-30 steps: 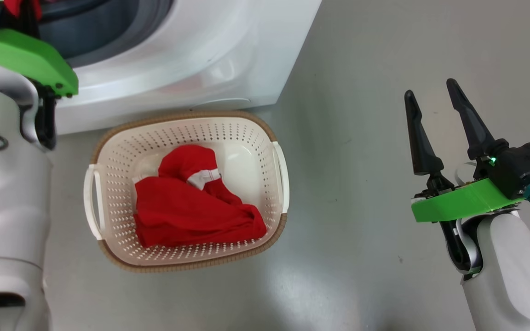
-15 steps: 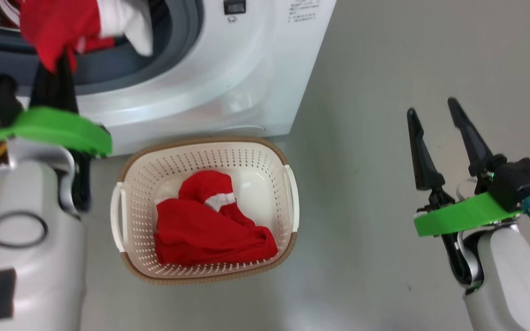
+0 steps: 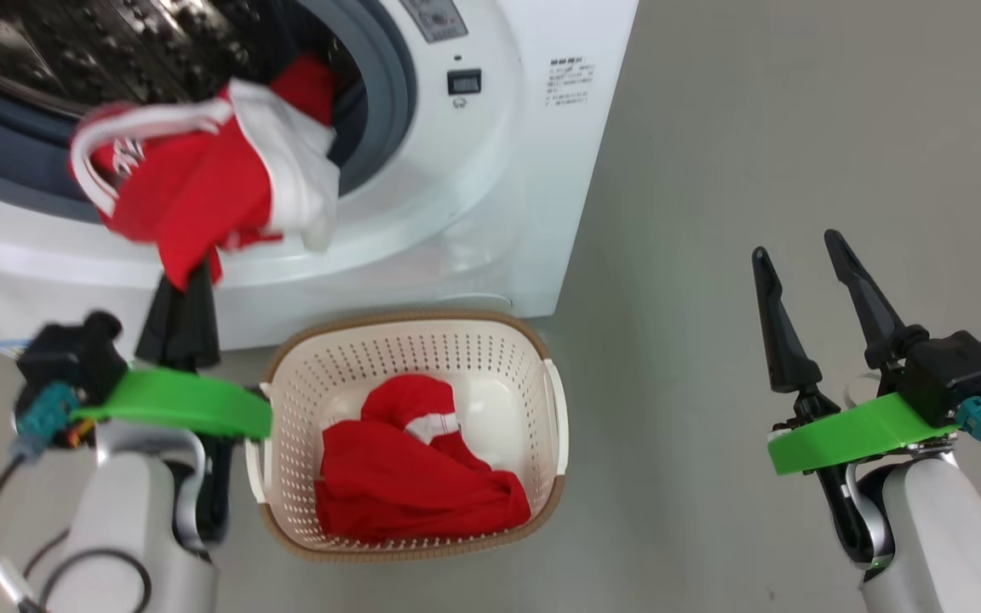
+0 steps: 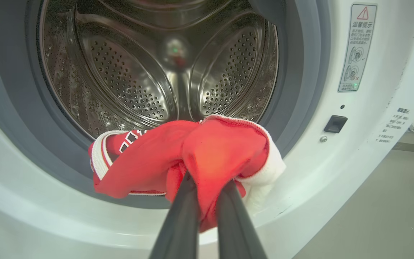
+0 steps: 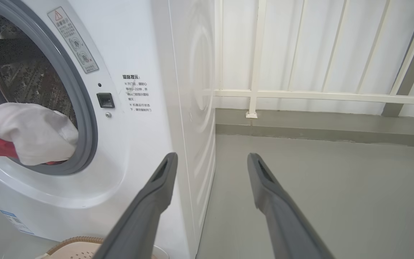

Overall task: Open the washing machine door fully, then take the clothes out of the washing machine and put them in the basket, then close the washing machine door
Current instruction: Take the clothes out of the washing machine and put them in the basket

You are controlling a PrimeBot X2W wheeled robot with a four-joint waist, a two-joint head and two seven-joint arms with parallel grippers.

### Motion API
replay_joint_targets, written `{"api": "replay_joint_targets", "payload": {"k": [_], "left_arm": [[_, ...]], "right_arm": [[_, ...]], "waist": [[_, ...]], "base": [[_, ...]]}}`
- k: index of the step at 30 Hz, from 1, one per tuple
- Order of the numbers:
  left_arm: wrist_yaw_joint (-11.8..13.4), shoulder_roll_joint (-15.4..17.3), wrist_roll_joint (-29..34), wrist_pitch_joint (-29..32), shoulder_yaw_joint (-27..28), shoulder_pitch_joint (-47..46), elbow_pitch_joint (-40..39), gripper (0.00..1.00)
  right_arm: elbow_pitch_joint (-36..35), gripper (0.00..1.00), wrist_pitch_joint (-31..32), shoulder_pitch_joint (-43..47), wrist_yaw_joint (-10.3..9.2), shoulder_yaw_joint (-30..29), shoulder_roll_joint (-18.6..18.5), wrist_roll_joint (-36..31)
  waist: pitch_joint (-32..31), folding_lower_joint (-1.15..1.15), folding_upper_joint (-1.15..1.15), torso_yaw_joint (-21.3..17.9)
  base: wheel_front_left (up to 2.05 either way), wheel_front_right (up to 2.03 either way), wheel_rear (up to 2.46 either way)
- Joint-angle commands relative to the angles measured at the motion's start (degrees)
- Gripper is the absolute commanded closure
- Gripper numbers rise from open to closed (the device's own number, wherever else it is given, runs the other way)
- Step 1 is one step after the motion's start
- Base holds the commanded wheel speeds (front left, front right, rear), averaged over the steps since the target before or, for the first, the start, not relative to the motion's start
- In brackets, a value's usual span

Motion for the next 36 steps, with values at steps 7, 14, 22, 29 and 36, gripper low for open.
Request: {"api": "replay_joint_targets", "payload": {"k": [7,14,22,29,36], "left_arm": [[-0.2,0.9,-2.9,-0.4,-1.4,7.6,-4.3,1.00],[0.7,0.8,-4.0,-0.3,-3.2,10.2,-5.4,1.00],[1.9,0.7,-5.1,0.5,-4.9,12.9,-8.6,1.00],[2.7,0.7,-7.7,2.3,-8.2,14.3,-9.6,1.00],[3.7,0.7,-13.5,3.1,-12.7,11.3,-3.7,1.00]], "right_arm": [[-1.1,0.00,-0.4,2.6,0.36,1.2,0.0,-0.5],[-0.9,0.00,-0.4,4.1,0.36,0.4,0.0,-0.9],[-1.2,0.00,-0.4,5.1,0.36,0.5,0.0,-1.0],[-1.9,0.00,-0.4,4.9,0.36,0.9,0.0,-1.2],[-2.2,0.00,-0.4,4.0,0.36,1.2,0.0,-1.5]], "waist": [[-5.3,0.00,0.00,0.5],[-7.2,0.00,0.00,1.1],[-8.5,0.00,0.00,1.6],[-7.1,0.00,0.00,1.6],[-4.2,0.00,0.00,1.6]], "base": [[0.00,0.00,0.00],[0.00,0.00,0.00],[0.00,0.00,0.00],[0.00,0.00,0.00],[0.00,0.00,0.00]]}}
